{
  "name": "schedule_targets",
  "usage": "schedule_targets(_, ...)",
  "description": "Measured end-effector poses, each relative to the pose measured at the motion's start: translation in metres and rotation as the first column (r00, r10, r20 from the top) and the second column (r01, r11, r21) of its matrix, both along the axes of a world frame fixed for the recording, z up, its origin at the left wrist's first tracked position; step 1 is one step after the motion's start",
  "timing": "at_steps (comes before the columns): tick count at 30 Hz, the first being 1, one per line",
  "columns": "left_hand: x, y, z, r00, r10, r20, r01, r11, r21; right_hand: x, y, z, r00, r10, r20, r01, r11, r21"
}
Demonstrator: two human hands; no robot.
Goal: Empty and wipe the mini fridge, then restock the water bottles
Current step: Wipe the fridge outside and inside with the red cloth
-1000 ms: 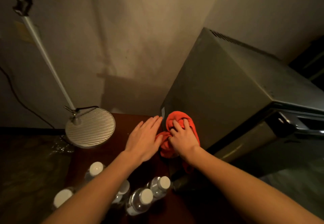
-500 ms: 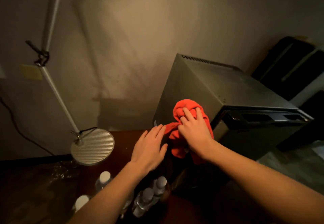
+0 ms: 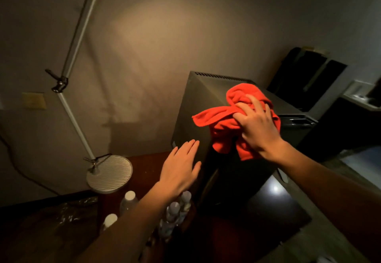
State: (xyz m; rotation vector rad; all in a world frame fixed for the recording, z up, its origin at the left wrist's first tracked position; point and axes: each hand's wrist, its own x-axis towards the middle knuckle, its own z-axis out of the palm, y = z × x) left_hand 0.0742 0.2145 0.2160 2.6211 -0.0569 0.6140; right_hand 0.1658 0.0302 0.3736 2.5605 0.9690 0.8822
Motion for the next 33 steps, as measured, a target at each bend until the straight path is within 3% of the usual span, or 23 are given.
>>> schedule_targets(8,-0.019,-0.016,-0.011,1.0,-0.02,0.018,0.021,0.997,-0.069,0.0,-0.039,-0.01,0.999,0.01,-0.043,0.0,0.976,0.216)
schedule_targets(18,-0.015,-0.025,-0.028,0.999,0.039,-0.024,-0.042,0.986,-0.16,0.0,-0.043,-0.027,0.995,0.017,-0.095,0.007,0.968,0.25)
schedule_targets(25,-0.014,-0.042,-0.041,0.993,0.113,-0.014,-0.114,0.985,-0.127,-0.008,-0.031,-0.05,0.996,-0.011,0.085,0.011,1.0,-0.001)
schedule_targets(30,-0.013,-0.06,-0.058,0.994,0.109,-0.018,-0.11,0.983,-0.148,0.002,-0.027,-0.078,0.943,0.226,0.243,-0.16,0.951,-0.263)
schedule_targets(33,-0.015,-0.075,-0.073,0.996,0.085,-0.02,-0.087,0.985,-0.148,0.003,-0.024,-0.118,0.933,0.334,0.135,-0.241,0.858,-0.454)
